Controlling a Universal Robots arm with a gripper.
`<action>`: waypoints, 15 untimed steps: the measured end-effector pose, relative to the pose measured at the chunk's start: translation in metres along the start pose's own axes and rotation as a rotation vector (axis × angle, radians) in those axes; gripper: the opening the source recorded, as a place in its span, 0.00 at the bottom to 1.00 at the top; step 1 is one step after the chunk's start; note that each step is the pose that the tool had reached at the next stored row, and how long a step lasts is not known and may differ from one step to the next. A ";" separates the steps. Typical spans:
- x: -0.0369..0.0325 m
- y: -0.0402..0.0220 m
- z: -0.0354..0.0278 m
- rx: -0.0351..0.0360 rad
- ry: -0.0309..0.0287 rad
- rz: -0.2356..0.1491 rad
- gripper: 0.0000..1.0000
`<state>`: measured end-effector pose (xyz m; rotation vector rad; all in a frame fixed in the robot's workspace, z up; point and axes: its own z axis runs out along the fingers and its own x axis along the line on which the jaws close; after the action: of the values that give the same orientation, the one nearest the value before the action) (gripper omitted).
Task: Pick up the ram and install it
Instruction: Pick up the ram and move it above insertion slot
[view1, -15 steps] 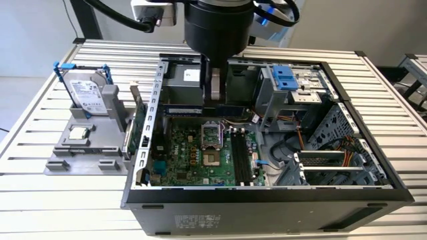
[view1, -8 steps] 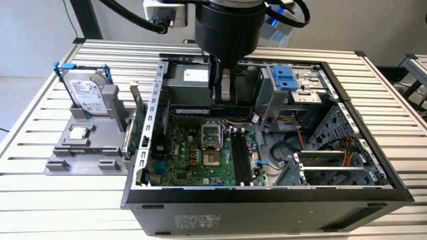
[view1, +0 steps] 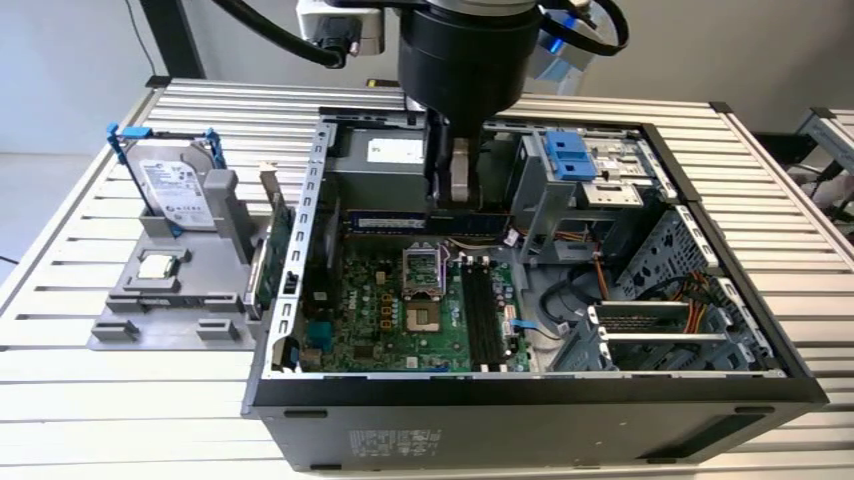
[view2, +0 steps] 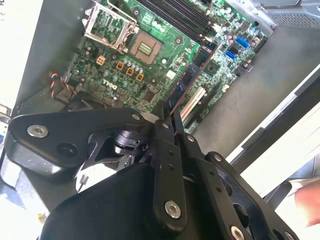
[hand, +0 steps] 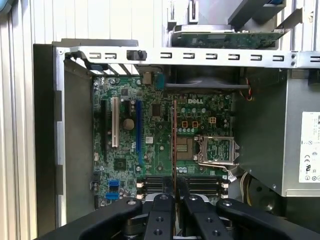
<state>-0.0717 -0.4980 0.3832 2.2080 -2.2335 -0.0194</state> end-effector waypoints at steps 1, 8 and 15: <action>0.0000 -0.0001 0.0000 0.0000 0.0000 0.000 0.00; 0.0000 -0.0059 0.0000 0.0000 -0.0001 0.000 0.00; 0.0004 -0.0159 -0.0002 0.0000 0.0000 0.000 0.00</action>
<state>-0.0558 -0.4986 0.3832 2.2079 -2.2336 -0.0194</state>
